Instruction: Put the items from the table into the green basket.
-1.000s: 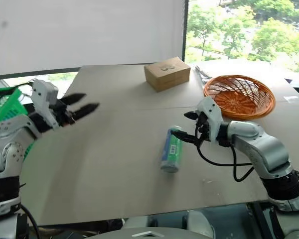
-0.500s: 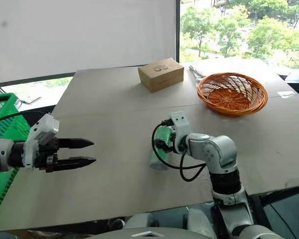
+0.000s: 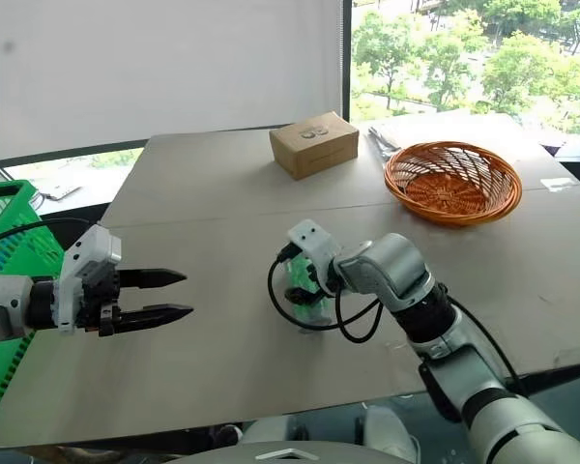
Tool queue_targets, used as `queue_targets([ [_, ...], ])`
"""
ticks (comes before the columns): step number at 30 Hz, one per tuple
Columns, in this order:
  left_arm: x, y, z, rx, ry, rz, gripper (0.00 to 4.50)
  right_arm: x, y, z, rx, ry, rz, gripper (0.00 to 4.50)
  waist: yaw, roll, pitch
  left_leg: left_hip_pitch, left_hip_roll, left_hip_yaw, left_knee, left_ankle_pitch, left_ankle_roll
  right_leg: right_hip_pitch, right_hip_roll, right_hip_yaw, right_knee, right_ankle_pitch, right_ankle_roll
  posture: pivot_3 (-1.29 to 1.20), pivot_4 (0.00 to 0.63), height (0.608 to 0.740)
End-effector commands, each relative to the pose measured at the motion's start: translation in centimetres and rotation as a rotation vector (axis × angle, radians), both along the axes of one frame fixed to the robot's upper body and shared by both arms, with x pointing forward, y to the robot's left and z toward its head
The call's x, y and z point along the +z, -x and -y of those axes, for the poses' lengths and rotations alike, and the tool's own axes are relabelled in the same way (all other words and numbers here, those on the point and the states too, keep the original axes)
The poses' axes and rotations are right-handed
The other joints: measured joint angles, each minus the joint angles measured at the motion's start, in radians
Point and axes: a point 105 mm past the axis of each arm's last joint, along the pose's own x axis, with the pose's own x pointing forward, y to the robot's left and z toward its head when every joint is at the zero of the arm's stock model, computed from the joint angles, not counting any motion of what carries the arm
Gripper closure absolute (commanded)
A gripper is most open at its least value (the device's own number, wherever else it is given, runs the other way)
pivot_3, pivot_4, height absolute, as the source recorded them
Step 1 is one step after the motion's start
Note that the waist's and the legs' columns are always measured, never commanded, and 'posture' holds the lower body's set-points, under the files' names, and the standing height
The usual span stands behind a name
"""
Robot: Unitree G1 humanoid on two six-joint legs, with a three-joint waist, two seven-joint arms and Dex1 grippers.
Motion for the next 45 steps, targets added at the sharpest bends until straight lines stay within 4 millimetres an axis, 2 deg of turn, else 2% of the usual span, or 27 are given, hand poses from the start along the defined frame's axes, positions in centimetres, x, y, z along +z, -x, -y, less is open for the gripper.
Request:
queue_targets([
  [1,0.5,-0.1,0.7,-0.012,-0.001,0.049,1.14,-2.3,1.1,2.1,0.087,0.175,-0.016,0.00,0.007,-0.001,-0.001,0.000,0.000,-0.001,0.000,0.000,0.000,0.000,0.000,-0.001,-0.001,0.000,0.000,0.04,0.000,0.740],
  [5,0.4,-0.2,0.9,-0.004,0.009,0.056,1.14,-2.5,1.0,2.4,0.119,0.213,-0.019,0.00,0.024,-0.004,-0.003,0.000,-0.001,-0.001,0.000,0.000,0.001,0.002,-0.001,-0.001,-0.005,0.001,0.002,0.05,0.000,0.740],
  [9,0.5,-0.2,1.0,0.004,0.021,0.064,1.14,-3.3,-0.5,3.7,0.093,0.302,0.039,0.00,0.025,-0.005,-0.004,-0.001,-0.001,-0.002,0.000,0.000,0.001,0.002,-0.001,-0.002,-0.006,0.001,0.001,0.06,0.000,0.740],
  [11,0.4,0.0,0.9,0.002,0.023,0.055,1.14,-3.1,-1.1,3.4,0.052,0.226,0.045,0.00,0.025,-0.004,-0.005,-0.001,-0.001,-0.002,-0.001,0.000,0.000,0.002,-0.001,-0.002,-0.006,0.001,0.001,0.06,0.000,0.740],
  [14,0.3,0.2,0.9,-0.003,0.029,0.032,1.11,-2.1,-2.4,3.7,-0.009,0.163,0.092,0.78,0.024,-0.004,-0.005,0.000,0.000,-0.002,-0.001,0.000,0.000,0.002,-0.001,-0.002,-0.005,0.002,0.001,0.05,0.000,0.740],
  [16,0.2,0.4,0.9,-0.007,0.041,0.018,1.11,-1.8,-2.5,3.7,-0.003,0.146,0.104,1.69,0.023,-0.004,-0.004,0.000,0.000,-0.002,0.000,0.000,0.000,0.002,-0.001,-0.002,-0.005,0.002,0.000,0.05,0.000,0.740],
  [18,0.2,0.5,0.9,-0.008,0.053,0.006,1.11,-1.6,-2.5,3.6,0.016,0.133,0.116,2.18,0.024,-0.003,-0.004,0.000,0.000,-0.002,0.000,0.000,0.000,0.002,-0.001,-0.002,-0.005,0.002,0.000,0.04,0.000,0.740],
  [19,0.1,0.5,0.8,-0.008,0.053,0.000,1.11,-1.3,-2.6,3.3,0.023,0.104,0.142,2.24,0.025,-0.003,-0.004,0.000,0.000,-0.002,0.000,0.000,0.000,0.002,-0.001,-0.002,-0.005,0.002,0.000,0.04,0.000,0.740],
  [23,0.0,-0.1,1.3,0.022,0.165,-0.005,1.11,2.0,-3.6,1.0,0.038,-0.124,0.279,2.25,0.022,-0.004,-0.004,-0.001,0.000,-0.002,0.000,0.000,0.000,0.002,-0.001,-0.002,-0.007,0.002,0.000,0.02,0.000,0.740],
  [25,-0.2,-1.2,1.6,0.077,0.230,0.006,1.11,3.5,-3.8,0.4,0.009,-0.249,0.295,2.25,0.021,-0.001,-0.002,-0.003,0.000,-0.002,0.000,0.000,0.000,0.001,-0.001,-0.001,-0.006,0.002,0.001,0.01,0.000,0.740],
  [28,0.7,-3.0,2.5,0.152,0.392,0.036,1.11,5.4,-3.7,-0.2,0.033,-0.379,0.334,2.25,0.021,-0.001,-0.001,-0.004,0.000,-0.002,-0.001,0.000,0.000,0.000,0.000,-0.002,-0.006,0.003,0.002,0.01,0.000,0.740],
  [30,1.5,-3.5,3.9,0.152,0.538,0.029,1.11,7.9,-3.2,-1.5,0.079,-0.540,0.374,2.25,0.019,-0.002,-0.002,-0.004,0.001,-0.003,-0.001,0.000,0.000,-0.001,0.001,-0.002,-0.007,0.003,0.002,-0.01,0.000,0.740],
  [32,2.4,-4.2,5.1,0.164,0.672,0.034,1.11,9.6,-2.3,-2.3,0.137,-0.639,0.395,2.25,0.016,-0.003,-0.002,-0.005,0.001,-0.002,0.000,0.000,0.000,-0.001,0.001,-0.001,-0.008,0.003,0.002,-0.01,0.000,0.740],
  [38,5.1,-6.3,6.9,0.193,0.959,0.023,1.11,11.3,-0.6,-3.9,0.282,-0.743,0.428,2.25,0.016,-0.005,-0.002,-0.004,0.000,-0.002,0.000,0.000,0.000,0.000,0.001,-0.001,-0.007,0.004,0.004,-0.01,0.000,0.740],
  [45,4.2,-8.4,8.2,0.271,0.986,-0.001,1.11,12.2,0.5,-4.7,0.365,-0.807,0.457,2.25,0.010,-0.005,-0.003,-0.004,0.000,-0.002,0.001,0.003,-0.005,0.000,0.002,0.000,-0.006,0.004,0.004,-0.01,0.000,0.740],
])
